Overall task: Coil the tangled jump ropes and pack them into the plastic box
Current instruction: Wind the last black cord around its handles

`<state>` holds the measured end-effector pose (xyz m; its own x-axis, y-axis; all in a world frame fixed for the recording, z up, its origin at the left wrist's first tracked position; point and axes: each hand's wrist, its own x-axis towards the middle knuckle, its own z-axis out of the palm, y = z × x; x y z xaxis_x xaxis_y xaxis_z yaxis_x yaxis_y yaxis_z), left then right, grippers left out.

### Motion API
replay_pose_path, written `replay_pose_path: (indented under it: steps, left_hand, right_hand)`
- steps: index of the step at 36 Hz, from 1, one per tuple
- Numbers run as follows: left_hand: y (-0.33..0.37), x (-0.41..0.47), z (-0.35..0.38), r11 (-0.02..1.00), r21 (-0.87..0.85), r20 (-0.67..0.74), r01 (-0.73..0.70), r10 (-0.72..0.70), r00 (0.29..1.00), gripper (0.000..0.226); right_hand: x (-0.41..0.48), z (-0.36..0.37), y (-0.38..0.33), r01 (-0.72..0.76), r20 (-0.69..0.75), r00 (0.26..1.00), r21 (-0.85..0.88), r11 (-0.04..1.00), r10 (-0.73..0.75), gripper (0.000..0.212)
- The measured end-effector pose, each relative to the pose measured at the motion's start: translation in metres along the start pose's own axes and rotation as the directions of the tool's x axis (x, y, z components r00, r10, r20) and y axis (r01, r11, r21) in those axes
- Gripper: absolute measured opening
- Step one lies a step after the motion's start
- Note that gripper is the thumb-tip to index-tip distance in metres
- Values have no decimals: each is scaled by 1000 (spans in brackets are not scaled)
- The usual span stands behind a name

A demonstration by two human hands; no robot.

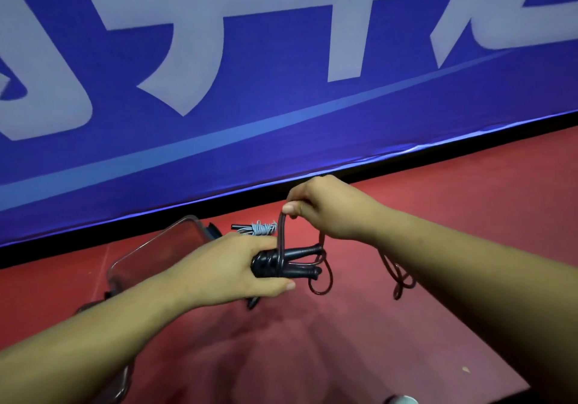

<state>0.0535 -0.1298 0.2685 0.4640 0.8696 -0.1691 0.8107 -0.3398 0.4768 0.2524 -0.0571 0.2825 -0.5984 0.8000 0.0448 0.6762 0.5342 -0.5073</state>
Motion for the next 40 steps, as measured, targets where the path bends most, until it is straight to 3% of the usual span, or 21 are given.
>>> replay_pose_path:
  steps: [4, 7, 8, 11, 12, 16, 21, 24, 28, 32, 34, 37, 40]
  left_hand:
    - [13, -4, -14, 936, -346, -65, -68, 49, 997, 22]
    - [15, -1, -19, 894, -440, -205, -87, -6, 979, 14]
    - [13, 1, -21, 875, -479, -254, -72, -60, 965, 16]
    - [3, 2, -32, 787, -616, -317, -44, -196, 928, 66]
    - [2, 2, -35, 772, -634, -314, -44, -204, 927, 72]
    - [0, 4, -45, 654, -753, -313, -74, -256, 915, 44]
    - [-14, 3, -59, 450, -892, -232, -43, -373, 898, 18]
    - [-33, 1, -74, 371, -926, -255, -71, -474, 843, 21]
    - [-59, -1, -69, 627, -778, -353, 52, -503, 789, 18]
    - [-78, 4, -58, 673, -714, -343, 194, -578, 741, 30]
    - [-88, 7, -57, 756, -602, -397, 257, -563, 725, 31]
    - [-94, 10, -51, 853, -371, -435, 367, -509, 743, 34]
    - [-92, 14, -43, 874, -89, -438, 477, -465, 769, 34]
  right_hand:
    - [-1, 5, 11, -26, -14, 1000, 78, 997, 27, 40]
    - [-1, 4, 11, -67, -37, 997, 118, 991, 72, 36]
    - [0, 4, 10, -79, -45, 995, 137, 987, 86, 36]
    - [2, 11, -1, -101, -22, 994, 229, 968, 109, 52]
    - [2, 13, -4, -109, -15, 993, 259, 960, 117, 54]
    - [4, 20, -17, -106, 26, 994, 347, 932, 103, 52]
    - [0, 21, -21, -154, 159, 983, 445, 882, 92, 34]
    - [-8, 20, -17, -224, 261, 958, 407, 886, 122, 31]
    - [-12, 20, -11, -283, 310, 945, 631, 722, 100, 21]
    - [-13, 21, -15, -306, 358, 931, 661, 685, 70, 13]
    - [-14, 20, -18, -326, 398, 916, 681, 656, 43, 11]
    - [-15, 20, -25, -327, 438, 899, 675, 662, -2, 10]
    - [-16, 19, -32, -296, 467, 884, 605, 739, -28, 15]
